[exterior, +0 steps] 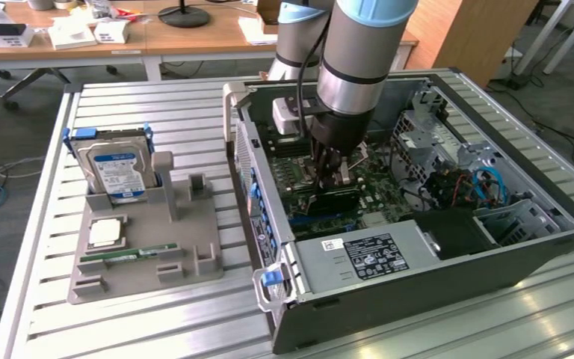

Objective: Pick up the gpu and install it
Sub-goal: 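Press down on the gpu until it lock into place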

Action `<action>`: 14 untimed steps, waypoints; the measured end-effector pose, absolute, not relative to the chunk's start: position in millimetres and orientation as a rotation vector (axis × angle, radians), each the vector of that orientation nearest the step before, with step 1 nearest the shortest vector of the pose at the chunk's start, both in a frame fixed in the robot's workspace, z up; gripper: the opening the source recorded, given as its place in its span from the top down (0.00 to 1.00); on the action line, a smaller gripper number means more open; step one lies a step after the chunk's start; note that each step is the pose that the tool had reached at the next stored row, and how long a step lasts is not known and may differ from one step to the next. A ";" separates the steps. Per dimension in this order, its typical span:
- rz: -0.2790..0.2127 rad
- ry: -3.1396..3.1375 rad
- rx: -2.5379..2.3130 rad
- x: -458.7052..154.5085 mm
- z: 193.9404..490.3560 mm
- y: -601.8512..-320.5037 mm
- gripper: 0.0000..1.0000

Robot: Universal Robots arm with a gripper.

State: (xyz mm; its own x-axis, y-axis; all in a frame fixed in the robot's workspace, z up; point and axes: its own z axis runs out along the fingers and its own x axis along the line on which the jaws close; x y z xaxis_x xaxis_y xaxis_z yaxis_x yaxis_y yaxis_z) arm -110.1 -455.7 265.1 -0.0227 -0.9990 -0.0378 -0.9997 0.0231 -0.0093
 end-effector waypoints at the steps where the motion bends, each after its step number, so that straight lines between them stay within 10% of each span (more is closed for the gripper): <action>1: 0.031 2.223 -2.172 -110.1 265.0 -455.7 0.89; 14: 0.031 2.223 -2.172 -110.8 264.5 -455.7 0.89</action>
